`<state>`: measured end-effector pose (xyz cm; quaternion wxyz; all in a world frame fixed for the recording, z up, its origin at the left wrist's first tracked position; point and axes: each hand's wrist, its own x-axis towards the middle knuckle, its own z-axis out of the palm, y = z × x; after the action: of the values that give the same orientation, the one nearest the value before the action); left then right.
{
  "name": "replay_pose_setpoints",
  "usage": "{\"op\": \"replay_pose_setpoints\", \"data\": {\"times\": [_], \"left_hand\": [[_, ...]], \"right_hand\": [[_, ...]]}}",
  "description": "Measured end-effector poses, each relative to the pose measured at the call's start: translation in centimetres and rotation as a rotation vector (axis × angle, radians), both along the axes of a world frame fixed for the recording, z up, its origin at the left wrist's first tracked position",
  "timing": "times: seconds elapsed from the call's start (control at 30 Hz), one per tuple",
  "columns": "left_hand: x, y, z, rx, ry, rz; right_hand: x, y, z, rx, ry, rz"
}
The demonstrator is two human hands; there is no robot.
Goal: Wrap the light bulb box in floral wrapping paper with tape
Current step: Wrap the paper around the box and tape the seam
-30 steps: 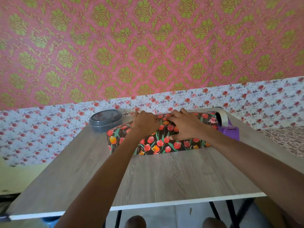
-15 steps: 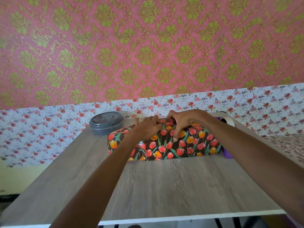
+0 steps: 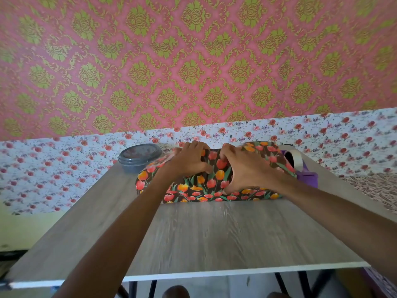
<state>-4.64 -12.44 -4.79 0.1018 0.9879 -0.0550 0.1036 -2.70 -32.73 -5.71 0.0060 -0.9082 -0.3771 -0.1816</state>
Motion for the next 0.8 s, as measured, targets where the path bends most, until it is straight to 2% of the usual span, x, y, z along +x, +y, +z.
{"op": "replay_pose_setpoints", "data": {"times": [0.17, 0.37, 0.5, 0.6, 0.7, 0.8], "left_hand": [[-2.5, -0.6, 0.0, 0.051, -0.012, -0.024], [-5.7, -1.7, -0.8, 0.249, -0.130, 0.027], [-7.5, -2.2, -2.1, 0.249, -0.205, 0.043], [-8.1, -2.1, -3.0, 0.286, -0.243, 0.060], [-8.1, -1.6, -4.0, 0.196, -0.270, 0.064], [-7.8, -1.1, -4.4, 0.153, -0.270, 0.062]], "right_hand": [[-0.9, -1.0, 0.8, 0.164, 0.125, 0.023], [-1.7, -1.3, 1.4, 0.090, -0.026, 0.018], [-1.8, -1.1, 2.1, 0.021, -0.087, -0.020], [-1.3, -1.6, 2.5, 0.077, 0.150, 0.049], [-1.4, -1.9, 2.3, 0.093, 0.457, 0.121], [-1.1, -1.8, 2.3, 0.132, 0.501, 0.106]]}}
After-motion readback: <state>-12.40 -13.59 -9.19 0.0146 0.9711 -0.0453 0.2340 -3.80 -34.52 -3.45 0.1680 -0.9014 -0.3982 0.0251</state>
